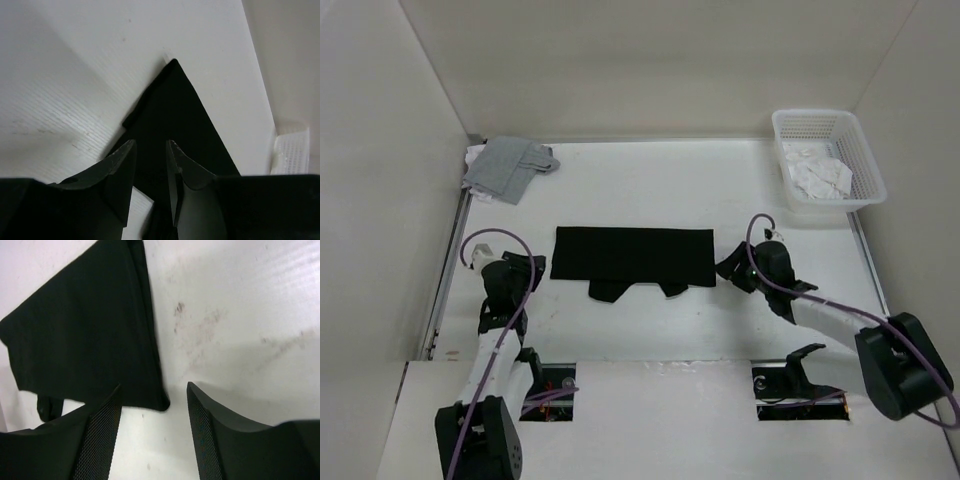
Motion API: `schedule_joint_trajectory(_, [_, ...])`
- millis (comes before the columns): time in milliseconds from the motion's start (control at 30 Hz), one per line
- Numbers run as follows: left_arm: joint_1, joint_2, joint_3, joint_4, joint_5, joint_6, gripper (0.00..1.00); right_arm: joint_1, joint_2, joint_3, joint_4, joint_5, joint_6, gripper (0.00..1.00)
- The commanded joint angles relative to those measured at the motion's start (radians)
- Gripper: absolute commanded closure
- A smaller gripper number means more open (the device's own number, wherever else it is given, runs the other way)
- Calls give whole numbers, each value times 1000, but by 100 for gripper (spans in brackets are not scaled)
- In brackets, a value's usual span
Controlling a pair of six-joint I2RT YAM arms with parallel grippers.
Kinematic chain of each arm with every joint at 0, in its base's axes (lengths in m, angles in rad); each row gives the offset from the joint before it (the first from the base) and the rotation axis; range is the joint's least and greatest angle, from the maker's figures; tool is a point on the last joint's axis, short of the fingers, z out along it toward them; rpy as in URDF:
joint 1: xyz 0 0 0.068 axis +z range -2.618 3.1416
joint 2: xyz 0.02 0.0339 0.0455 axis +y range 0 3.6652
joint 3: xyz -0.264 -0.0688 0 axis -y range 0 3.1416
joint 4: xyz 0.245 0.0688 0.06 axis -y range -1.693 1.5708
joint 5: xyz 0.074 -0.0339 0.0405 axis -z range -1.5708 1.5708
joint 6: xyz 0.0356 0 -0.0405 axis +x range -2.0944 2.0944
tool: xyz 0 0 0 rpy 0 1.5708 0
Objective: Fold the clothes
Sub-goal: Fold the tank top
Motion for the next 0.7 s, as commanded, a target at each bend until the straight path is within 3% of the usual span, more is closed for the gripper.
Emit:
schedule_joint_trajectory(0, [-89, -6, 53, 53, -40, -4, 71, -6, 127, 99, 93, -5, -32, 43])
schedule_joint_trajectory(267, [-332, 48, 79, 145, -165, 9, 72, -21, 440, 153, 320, -153, 85, 63])
schedule_joint_trajectory(367, [-402, 72, 100, 177, -192, 13, 72, -24, 502, 139, 439, -151, 151, 85])
schedule_joint_trajectory(433, [-448, 89, 111, 200, -211, 18, 72, -27, 468, 98, 503, -111, 176, 93])
schedule_joint_trajectory(500, [-497, 111, 119, 218, -229, 19, 72, -23, 384, 52, 500, -53, 167, 95])
schedule_joint_trajectory(667, [-605, 192, 128, 269, -254, 24, 73, -20, 45, -27, 238, 59, 78, 96])
